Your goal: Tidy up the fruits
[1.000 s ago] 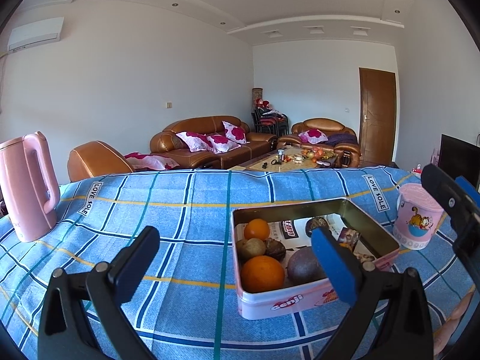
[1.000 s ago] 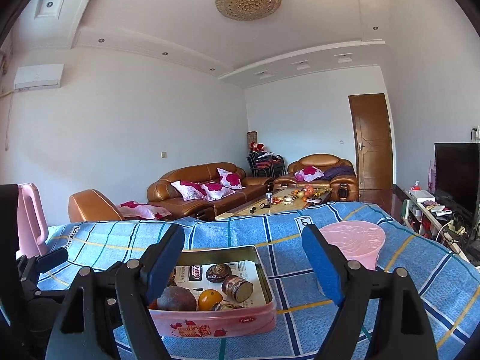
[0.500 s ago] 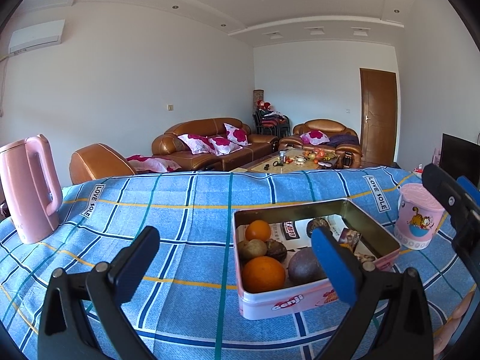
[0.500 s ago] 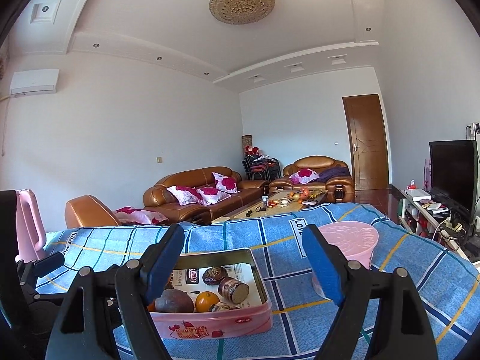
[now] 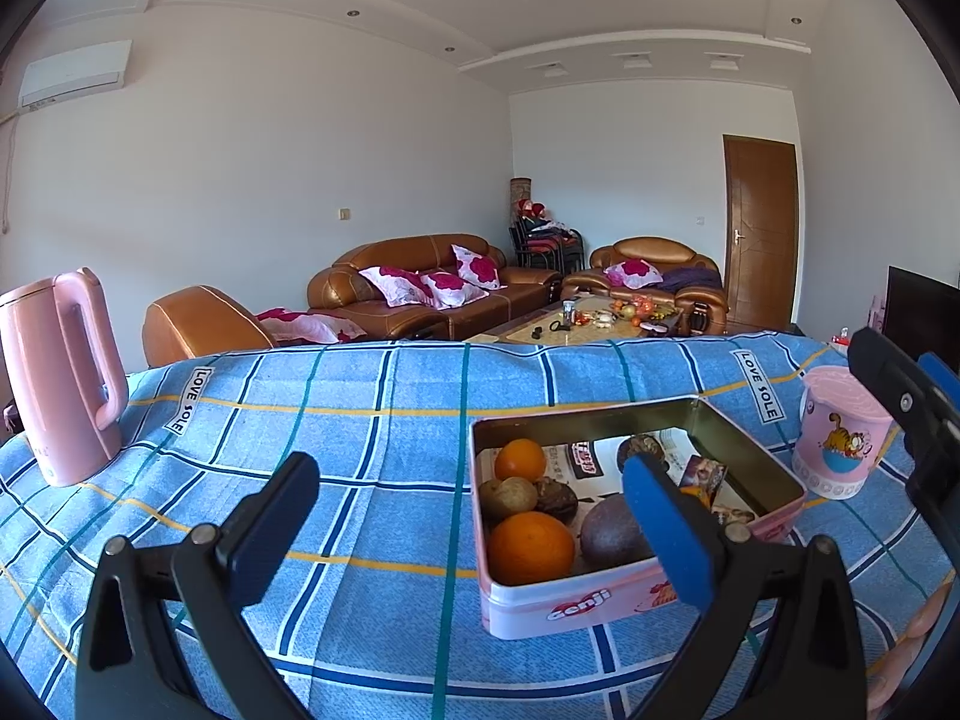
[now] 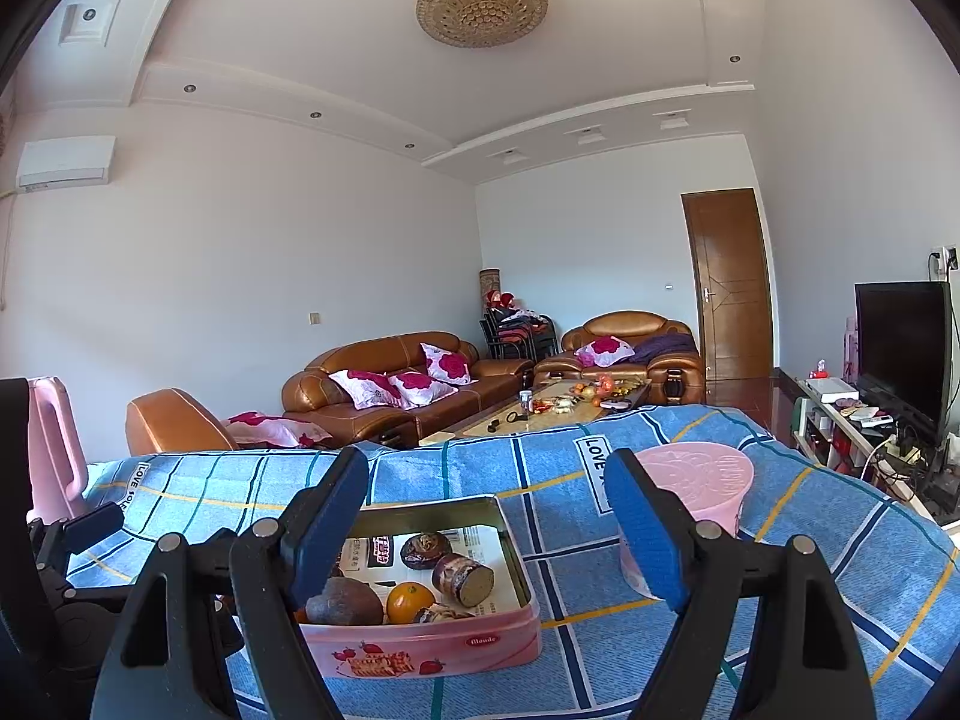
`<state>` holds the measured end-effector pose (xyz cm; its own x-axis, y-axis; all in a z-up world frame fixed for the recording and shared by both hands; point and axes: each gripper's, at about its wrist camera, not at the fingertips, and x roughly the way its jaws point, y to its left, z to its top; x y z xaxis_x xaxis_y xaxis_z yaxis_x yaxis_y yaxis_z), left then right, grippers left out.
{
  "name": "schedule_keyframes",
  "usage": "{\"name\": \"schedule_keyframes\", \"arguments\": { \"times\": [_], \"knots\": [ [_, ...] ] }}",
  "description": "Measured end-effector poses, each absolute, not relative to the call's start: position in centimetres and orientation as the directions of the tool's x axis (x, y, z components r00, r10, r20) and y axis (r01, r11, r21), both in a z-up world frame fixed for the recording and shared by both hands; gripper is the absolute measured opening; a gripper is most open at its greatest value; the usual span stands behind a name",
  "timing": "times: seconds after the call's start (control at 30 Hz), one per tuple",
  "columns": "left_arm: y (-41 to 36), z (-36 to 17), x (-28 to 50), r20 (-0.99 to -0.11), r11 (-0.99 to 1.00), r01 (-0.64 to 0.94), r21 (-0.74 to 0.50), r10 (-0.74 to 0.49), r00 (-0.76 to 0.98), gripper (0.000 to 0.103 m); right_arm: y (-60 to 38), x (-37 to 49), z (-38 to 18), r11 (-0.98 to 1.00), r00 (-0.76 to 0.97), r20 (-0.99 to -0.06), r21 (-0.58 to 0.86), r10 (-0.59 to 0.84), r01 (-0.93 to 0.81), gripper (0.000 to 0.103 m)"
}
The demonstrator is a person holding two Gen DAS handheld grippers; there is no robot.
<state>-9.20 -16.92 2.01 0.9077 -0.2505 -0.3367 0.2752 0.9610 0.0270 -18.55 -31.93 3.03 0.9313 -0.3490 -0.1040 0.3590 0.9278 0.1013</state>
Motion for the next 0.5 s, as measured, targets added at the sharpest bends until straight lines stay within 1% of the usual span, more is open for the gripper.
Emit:
{"name": "schedule_keyframes", "arguments": {
  "times": [0.5],
  "knots": [
    [-17.1, 1.95, -9.12, -0.344, 0.965, 0.258, 0.039, -0.229, 0.911, 0.103, -32.04, -18.57, 3.07, 0.922, 0.925, -0.111, 0.1, -0.363, 0.374, 0.082]
  ]
}}
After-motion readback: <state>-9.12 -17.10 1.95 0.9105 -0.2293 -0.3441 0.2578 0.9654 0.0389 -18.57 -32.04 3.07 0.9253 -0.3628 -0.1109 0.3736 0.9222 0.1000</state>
